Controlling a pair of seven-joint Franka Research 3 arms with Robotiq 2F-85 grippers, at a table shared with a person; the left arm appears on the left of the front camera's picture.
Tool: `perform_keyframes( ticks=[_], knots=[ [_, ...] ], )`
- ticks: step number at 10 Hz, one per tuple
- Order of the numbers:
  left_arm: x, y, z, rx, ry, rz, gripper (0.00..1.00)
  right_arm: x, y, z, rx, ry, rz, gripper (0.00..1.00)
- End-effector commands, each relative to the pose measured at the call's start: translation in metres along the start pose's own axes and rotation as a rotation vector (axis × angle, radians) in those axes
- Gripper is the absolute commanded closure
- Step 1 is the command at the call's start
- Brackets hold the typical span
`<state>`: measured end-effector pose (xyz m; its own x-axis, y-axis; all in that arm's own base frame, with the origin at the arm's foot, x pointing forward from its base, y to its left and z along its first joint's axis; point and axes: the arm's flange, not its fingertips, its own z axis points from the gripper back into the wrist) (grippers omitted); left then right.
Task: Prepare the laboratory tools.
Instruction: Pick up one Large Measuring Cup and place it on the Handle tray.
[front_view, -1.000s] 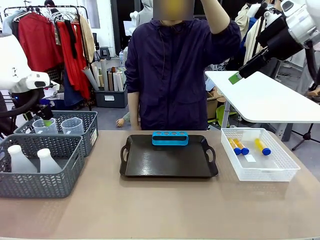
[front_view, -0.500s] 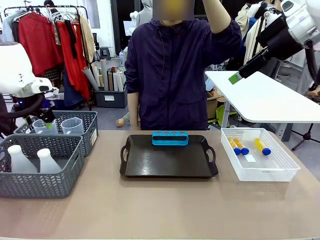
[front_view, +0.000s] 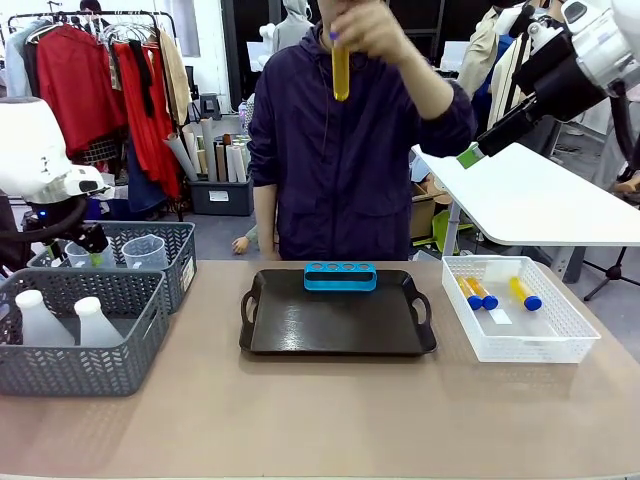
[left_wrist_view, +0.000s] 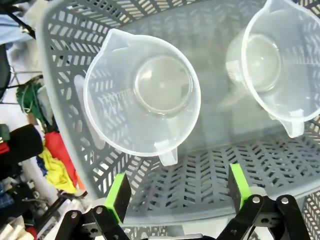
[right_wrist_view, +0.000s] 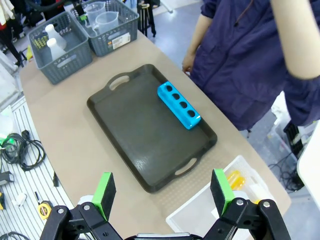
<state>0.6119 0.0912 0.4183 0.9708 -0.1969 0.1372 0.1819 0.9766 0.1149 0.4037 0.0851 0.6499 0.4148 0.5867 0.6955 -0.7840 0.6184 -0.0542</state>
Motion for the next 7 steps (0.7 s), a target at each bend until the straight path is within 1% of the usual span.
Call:
perform_keyframes(
  ticks=[1,5,6,7],
  knots=[
    [0.005,0.005,-0.007,0.002,0.006,0.017,0.00,0.000,-0.001,0.000,0.015,-0.015,-0.001,0.00],
    [0.005,0.010,-0.022,-0.028,0.019,0.049,0.00,0.000,-0.001,0.000,0.015,-0.015,-0.001,0.00],
    [0.003,0.011,-0.025,-0.011,0.016,0.035,0.10,0.000,-0.001,0.000,0.015,-0.015,-0.001,0.00],
    [0.003,0.010,-0.026,-0.023,0.014,0.041,0.29,0.000,-0.001,0.000,0.015,-0.015,-0.001,0.00]
  ],
)
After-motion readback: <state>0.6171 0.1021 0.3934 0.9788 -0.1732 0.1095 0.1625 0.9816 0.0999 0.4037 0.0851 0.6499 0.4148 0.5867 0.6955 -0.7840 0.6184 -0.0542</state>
